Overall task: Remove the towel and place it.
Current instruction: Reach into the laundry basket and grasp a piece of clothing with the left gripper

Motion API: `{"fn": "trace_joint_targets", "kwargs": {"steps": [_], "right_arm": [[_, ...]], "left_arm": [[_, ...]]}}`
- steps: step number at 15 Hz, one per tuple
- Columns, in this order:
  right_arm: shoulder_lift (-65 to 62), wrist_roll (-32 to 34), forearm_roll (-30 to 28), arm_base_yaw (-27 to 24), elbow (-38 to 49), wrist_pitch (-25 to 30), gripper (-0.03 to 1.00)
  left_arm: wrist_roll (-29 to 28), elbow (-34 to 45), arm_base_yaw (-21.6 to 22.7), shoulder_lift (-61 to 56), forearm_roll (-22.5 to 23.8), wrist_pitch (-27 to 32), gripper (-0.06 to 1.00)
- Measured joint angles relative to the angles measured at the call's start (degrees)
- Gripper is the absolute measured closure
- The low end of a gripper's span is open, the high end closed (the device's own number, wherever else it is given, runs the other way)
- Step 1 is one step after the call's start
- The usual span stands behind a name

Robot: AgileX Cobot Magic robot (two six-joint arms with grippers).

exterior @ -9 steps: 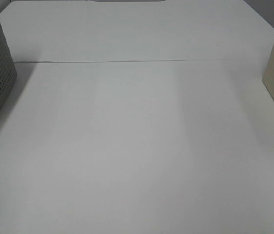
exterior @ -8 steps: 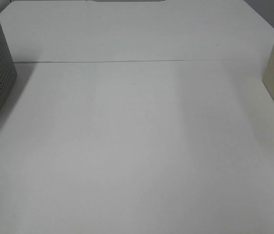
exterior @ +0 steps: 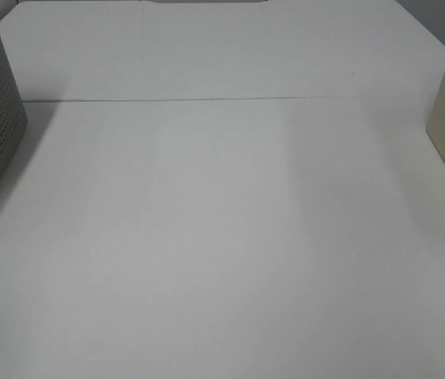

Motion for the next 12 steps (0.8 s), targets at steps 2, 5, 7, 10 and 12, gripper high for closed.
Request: {"fn": "trace_joint_targets", "kwargs": {"steps": [2,5,7,10,12], "right_arm": [[0.0,0.0,0.0,0.0,0.0,0.0,0.33],[0.0,0.0,0.0,0.0,0.0,0.0,0.33],[0.0,0.0,0.0,0.0,0.0,0.0,0.33],[0.0,0.0,0.0,0.0,0.0,0.0,0.33],[0.0,0.0,0.0,0.0,0.0,0.0,0.33]], "left_arm": [[-0.1,0.0,-0.6,0.0,-0.1,0.0,-0.04],[-0.1,0.0,-3.2,0.0,-0.1,0.0,-0.04],[-0.1,0.0,-3.3,0.0,-0.1,0.0,-0.04],[-0.1,0.0,-3.3,0.0,-0.1,0.0,-0.04],[-0.1,0.0,-3.3,0.0,-0.1,0.0,-0.04]]}}
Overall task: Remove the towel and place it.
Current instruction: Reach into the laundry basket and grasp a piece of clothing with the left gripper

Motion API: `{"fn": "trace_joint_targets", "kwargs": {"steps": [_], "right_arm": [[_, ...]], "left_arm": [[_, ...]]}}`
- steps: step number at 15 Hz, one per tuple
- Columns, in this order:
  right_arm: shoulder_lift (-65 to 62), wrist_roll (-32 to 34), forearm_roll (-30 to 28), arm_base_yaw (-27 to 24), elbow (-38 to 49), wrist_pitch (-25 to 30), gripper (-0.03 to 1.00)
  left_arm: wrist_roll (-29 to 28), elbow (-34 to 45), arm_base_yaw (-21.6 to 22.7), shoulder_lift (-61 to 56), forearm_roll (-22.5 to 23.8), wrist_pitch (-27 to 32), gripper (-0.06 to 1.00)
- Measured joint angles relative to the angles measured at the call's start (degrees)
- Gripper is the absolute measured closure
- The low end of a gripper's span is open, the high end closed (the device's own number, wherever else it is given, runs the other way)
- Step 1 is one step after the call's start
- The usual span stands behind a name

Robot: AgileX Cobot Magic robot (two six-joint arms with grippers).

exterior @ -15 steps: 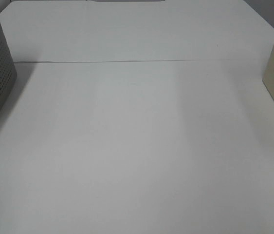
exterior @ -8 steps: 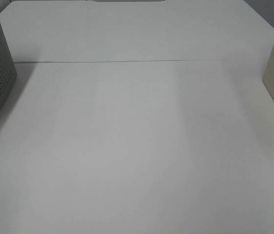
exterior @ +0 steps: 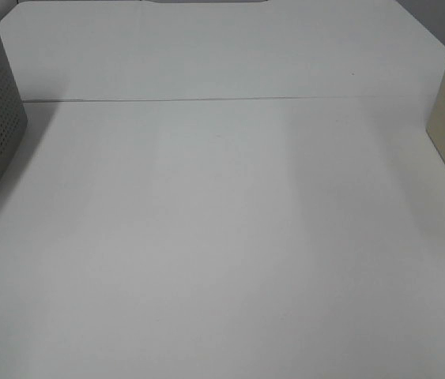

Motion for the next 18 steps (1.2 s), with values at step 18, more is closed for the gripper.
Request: {"fn": "trace_joint_targets", "kwargs": {"steps": [18], "right_arm": [[0.0,0.0,0.0,0.0,0.0,0.0,0.33]], "left_arm": [[0.0,0.0,0.0,0.0,0.0,0.0,-0.05]]}}
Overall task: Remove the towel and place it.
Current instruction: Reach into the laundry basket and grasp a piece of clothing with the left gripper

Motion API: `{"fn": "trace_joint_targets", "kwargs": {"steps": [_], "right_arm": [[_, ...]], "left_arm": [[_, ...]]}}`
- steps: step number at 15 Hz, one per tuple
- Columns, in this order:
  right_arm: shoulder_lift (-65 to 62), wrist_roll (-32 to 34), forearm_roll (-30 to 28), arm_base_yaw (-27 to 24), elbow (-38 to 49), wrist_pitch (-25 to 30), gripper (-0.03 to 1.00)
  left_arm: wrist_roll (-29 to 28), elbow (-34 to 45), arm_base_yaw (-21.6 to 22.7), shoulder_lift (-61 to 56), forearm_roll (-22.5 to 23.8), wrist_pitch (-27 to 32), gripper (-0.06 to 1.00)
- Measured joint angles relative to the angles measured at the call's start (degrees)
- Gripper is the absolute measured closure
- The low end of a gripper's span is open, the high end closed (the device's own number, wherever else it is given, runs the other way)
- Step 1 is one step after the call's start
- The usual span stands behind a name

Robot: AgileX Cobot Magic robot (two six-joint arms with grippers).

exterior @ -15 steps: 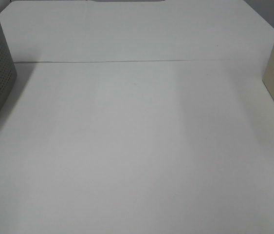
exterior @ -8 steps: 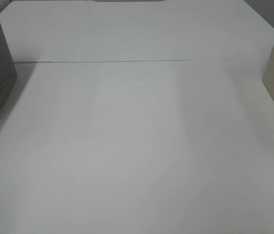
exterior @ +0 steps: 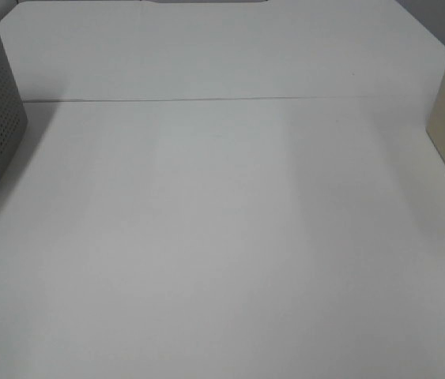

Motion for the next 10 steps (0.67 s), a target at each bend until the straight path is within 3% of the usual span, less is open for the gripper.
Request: {"fn": "trace_joint_targets", "kwargs": {"steps": [10], "right_arm": [[0.0,0.0,0.0,0.0,0.0,0.0,0.33]], "left_arm": [[0.0,0.0,0.0,0.0,-0.1,0.0,-0.05]]}}
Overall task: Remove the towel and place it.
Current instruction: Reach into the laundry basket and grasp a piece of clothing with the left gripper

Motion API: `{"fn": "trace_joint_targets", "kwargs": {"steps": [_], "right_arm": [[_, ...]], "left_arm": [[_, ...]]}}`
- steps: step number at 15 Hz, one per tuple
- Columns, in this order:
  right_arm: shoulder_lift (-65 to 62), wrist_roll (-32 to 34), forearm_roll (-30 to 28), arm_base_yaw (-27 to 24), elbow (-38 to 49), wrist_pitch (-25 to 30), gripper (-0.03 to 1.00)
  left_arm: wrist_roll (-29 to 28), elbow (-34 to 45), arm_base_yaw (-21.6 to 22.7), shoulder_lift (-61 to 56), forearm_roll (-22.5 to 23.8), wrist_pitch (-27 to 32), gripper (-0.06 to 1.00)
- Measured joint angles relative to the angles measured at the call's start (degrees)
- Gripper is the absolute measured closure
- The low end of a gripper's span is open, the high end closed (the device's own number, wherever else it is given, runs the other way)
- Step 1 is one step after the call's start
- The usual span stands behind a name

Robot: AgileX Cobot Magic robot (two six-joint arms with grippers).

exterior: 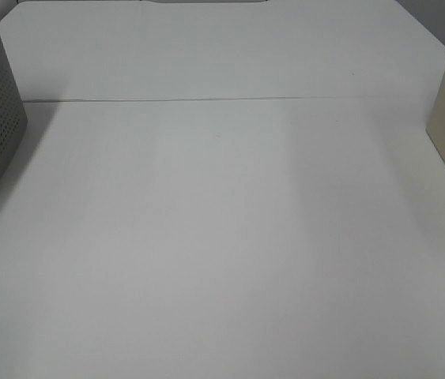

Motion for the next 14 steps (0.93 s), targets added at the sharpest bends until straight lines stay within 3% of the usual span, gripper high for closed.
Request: {"fn": "trace_joint_targets", "kwargs": {"steps": [4,7,9,10,11,14], "right_arm": [[0.0,0.0,0.0,0.0,0.0,0.0,0.33],[0.0,0.0,0.0,0.0,0.0,0.0,0.33],[0.0,0.0,0.0,0.0,0.0,0.0,0.33],[0.0,0.0,0.0,0.0,0.0,0.0,0.33],[0.0,0.0,0.0,0.0,0.0,0.0,0.33],[0.0,0.0,0.0,0.0,0.0,0.0,0.33]], "left_arm": [[0.0,0.0,0.0,0.5,-2.0,0.0,-0.05],[5.3,-3.3,0.0,7.7,0.4,0.1,-0.05],[9.5,-10.9,0.0,19.0,3.3,2.7,-0.05],[13.0,-20.2,0.0,30.1,3.7,6.8,-0.05],[15.9,-24.4,0.0,36.1,3.7,8.5,-0.05],[25.8,-35.6,0.0,49.8,4.0,9.4,-0.05]]}}
